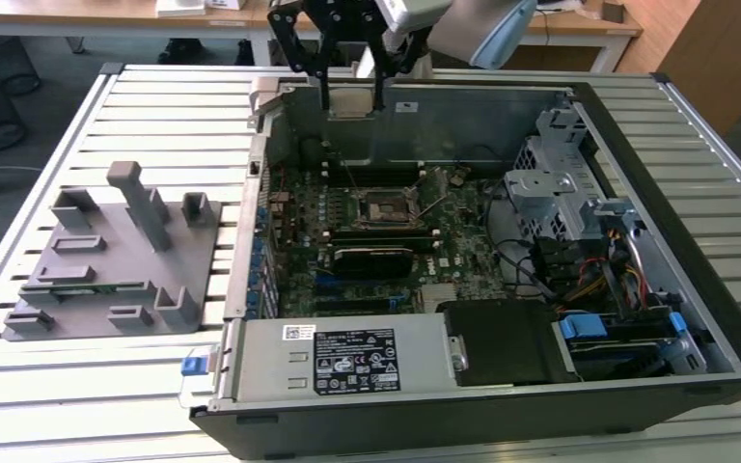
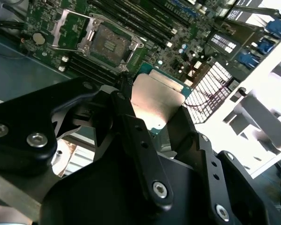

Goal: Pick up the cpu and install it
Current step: 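Pick up the cpu and move it towards the insertion slot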

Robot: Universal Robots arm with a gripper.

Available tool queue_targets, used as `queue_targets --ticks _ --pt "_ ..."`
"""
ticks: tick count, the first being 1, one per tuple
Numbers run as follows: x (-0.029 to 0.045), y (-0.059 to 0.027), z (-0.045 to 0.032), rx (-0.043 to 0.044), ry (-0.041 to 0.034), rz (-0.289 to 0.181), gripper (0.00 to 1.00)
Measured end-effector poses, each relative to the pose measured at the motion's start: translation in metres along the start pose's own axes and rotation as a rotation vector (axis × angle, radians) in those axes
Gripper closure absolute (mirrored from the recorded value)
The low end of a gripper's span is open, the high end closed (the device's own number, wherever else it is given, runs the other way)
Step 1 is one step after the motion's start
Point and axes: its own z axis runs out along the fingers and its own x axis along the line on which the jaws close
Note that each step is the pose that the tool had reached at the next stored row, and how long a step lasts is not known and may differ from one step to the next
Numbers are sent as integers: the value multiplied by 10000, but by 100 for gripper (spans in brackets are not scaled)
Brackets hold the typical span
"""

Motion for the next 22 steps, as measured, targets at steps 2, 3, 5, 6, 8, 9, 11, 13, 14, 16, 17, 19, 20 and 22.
queue_targets --ticks 2,3,5,6,8,9,11,13,14,16,17,19,20,22 --pt "-52 26 10 0 1 1 46" --pt "-79 38 15 -1 0 1 46" --pt "-128 59 23 0 0 0 46" --pt "-151 69 26 0 0 0 46" --pt "-189 89 33 0 0 -1 46" --pt "-205 97 36 1 1 0 46" --pt "-240 110 41 -1 0 0 46" --pt "-269 123 42 0 1 0 46" --pt "-282 126 44 -1 0 0 46" --pt "-308 132 45 1 0 0 46" --pt "-323 133 47 0 1 -1 46" --pt "-351 135 49 0 1 -1 46" --pt "-364 135 51 0 0 0 46" --pt "-400 138 53 -1 0 1 46"
